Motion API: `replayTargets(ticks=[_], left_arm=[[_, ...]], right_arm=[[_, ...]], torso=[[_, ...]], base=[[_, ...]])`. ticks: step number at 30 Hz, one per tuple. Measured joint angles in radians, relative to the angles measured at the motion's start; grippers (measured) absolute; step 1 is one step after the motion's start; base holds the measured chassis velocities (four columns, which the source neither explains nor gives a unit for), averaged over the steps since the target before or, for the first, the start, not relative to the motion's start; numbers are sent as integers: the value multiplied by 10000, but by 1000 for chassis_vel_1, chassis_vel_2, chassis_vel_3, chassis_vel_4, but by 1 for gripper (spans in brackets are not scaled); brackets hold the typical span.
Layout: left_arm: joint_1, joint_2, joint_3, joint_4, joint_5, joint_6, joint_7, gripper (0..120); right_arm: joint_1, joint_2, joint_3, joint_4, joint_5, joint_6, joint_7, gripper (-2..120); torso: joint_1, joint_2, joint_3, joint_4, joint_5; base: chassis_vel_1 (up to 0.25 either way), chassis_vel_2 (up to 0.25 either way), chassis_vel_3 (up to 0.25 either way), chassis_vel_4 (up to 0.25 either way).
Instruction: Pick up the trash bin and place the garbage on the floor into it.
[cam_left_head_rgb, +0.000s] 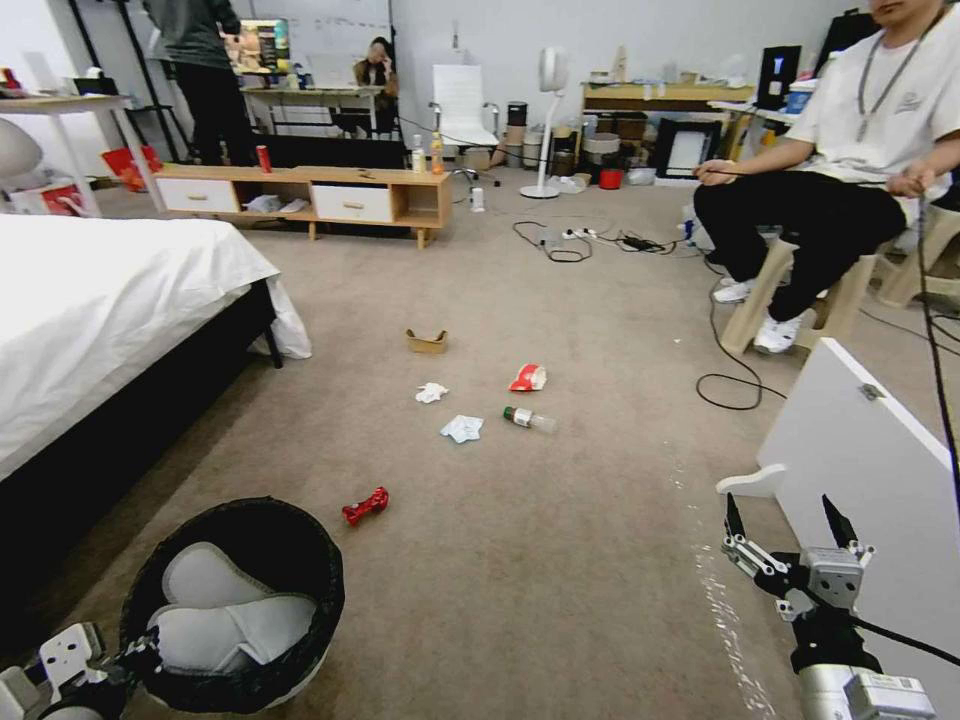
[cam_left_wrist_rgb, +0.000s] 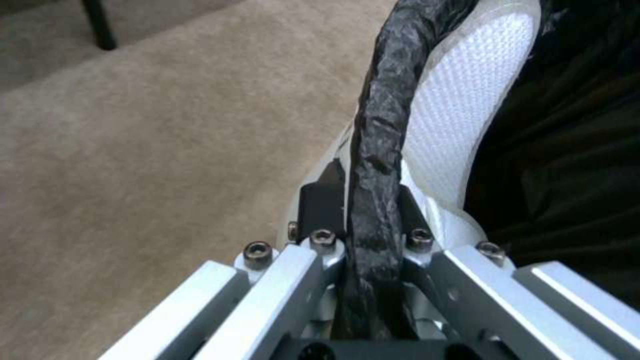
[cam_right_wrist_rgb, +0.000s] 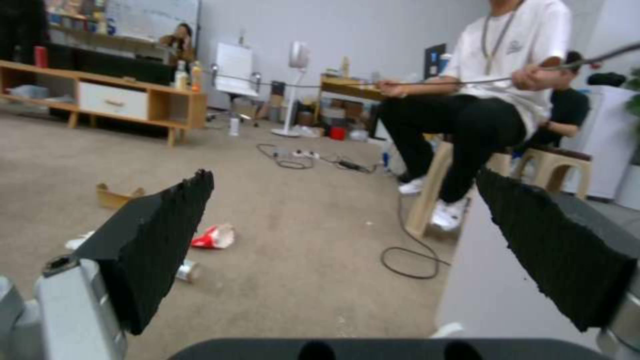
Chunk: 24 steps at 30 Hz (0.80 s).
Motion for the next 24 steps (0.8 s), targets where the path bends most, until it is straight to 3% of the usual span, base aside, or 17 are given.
replayTargets(ticks=[14,18,24], left_arm=[[-51,-26,34,123,88,0,23,3],[-85,-39,76,147,125,0,49,3],[-87,-43,78,157,143,0,56,3]], right_arm=[[133,20,-3,-156,10,19,0,100],[164,24,-2,-189,10,32,1,100],[192,24,-3,-195,14,33,1,100]], torso=[[0,0,0,6,0],[0,0,0,-5,0],[0,0,0,1,0]], base=[[57,63,50,66],[0,0,0,0],[0,0,0,0]])
